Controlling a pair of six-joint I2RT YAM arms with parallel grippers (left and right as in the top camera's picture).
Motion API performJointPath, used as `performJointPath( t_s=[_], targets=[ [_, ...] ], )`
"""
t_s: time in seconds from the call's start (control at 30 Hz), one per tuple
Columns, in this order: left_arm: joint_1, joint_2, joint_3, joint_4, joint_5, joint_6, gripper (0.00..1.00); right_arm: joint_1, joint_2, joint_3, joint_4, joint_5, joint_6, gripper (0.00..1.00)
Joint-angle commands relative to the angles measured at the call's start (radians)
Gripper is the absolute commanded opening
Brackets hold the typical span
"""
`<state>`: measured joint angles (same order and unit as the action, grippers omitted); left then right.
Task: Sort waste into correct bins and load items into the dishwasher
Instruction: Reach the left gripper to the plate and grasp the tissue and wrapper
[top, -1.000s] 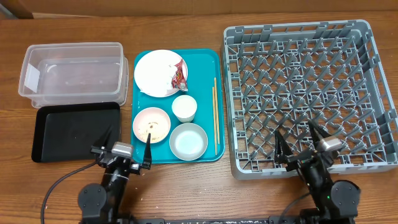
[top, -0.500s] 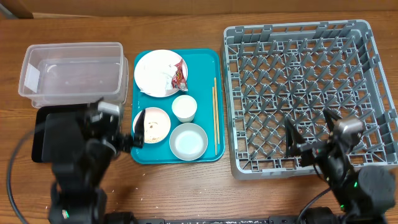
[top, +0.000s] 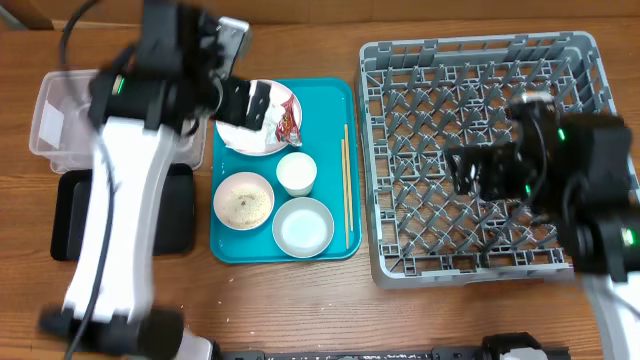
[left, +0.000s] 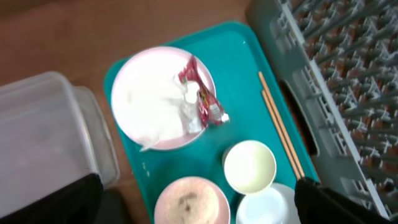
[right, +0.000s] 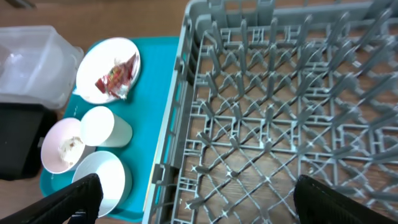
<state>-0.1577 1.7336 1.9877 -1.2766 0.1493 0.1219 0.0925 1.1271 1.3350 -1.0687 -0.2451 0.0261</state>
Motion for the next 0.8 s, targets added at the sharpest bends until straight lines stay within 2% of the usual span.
performJointPath(
  t_s=[0.0,0.2,0.33,0.4,0.63,0.77],
  targets=[
    [0.0,0.156,0.129,-0.039,0.057,-0.021,1.0,0.005,0.078,0.039,-0.011,-0.045,0.0,1.0],
    [0.0,0.365,0.128,0.077,0.064,-0.072,1.0,0.005,0.163,0.039,-0.014,-0.135,0.003,1.0],
    [0.0,0.48,0.129,0.136,-0.006,-0.259,0.96,0.005,0.171,0.039,-0.014,-0.138,0.003,1.0],
    [-0.001,0.528,0.129,0.16,-0.022,-0.307,0.96,0.005,0.171,0.039,-0.016,-0.138,0.003,1.0],
    [-0.017,0.669,0.129,0.217,-0.078,-0.359,0.99,0.005,0.171,0.039,-0.026,-0.138,0.003,1.0],
    [-0.019,0.727,0.128,0.216,-0.109,-0.37,0.97,0.005,0.171,0.039,-0.026,-0.138,0.003,1.0]
  ],
)
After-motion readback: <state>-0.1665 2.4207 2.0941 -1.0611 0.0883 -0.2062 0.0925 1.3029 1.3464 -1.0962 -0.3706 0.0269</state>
